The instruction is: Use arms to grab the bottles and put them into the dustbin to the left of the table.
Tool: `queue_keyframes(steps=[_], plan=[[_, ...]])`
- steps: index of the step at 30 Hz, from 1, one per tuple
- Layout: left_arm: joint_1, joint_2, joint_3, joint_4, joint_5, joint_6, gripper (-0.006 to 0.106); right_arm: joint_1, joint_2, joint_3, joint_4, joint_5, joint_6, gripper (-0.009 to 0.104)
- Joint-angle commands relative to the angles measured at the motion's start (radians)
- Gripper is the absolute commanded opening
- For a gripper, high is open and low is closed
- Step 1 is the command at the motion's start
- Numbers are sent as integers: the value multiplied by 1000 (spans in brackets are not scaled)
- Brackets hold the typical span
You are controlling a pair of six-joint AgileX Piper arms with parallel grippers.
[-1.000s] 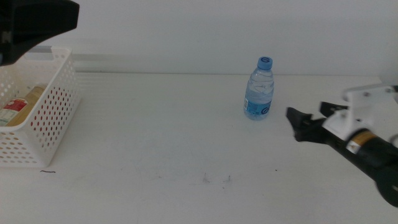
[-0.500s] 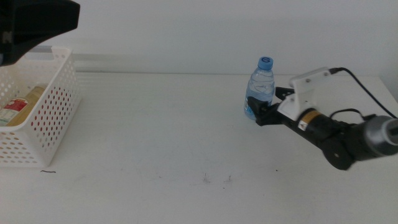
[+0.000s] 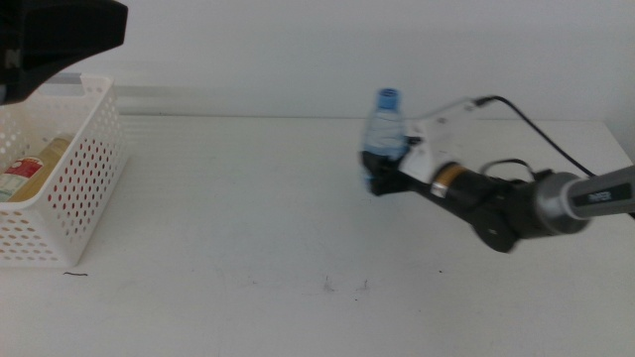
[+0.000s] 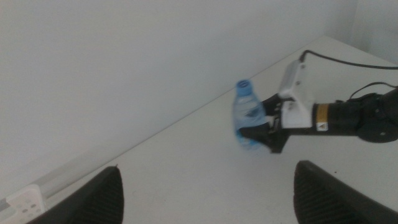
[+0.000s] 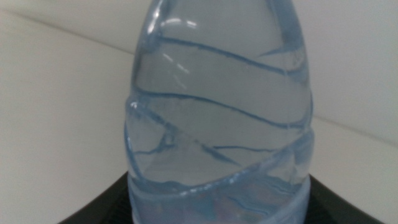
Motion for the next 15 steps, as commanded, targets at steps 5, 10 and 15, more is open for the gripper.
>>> queue_keyframes(steps=[5,10,15], plan=[[-5,-2,2,0,-14,-9,94,174,-14,-206,-35,87,23,4],[-5,-2,2,0,-14,-9,94,266,128,-420,-58,150,23,4],[-5,-2,2,0,-17,-9,94,311,236,-526,-48,159,14,4]])
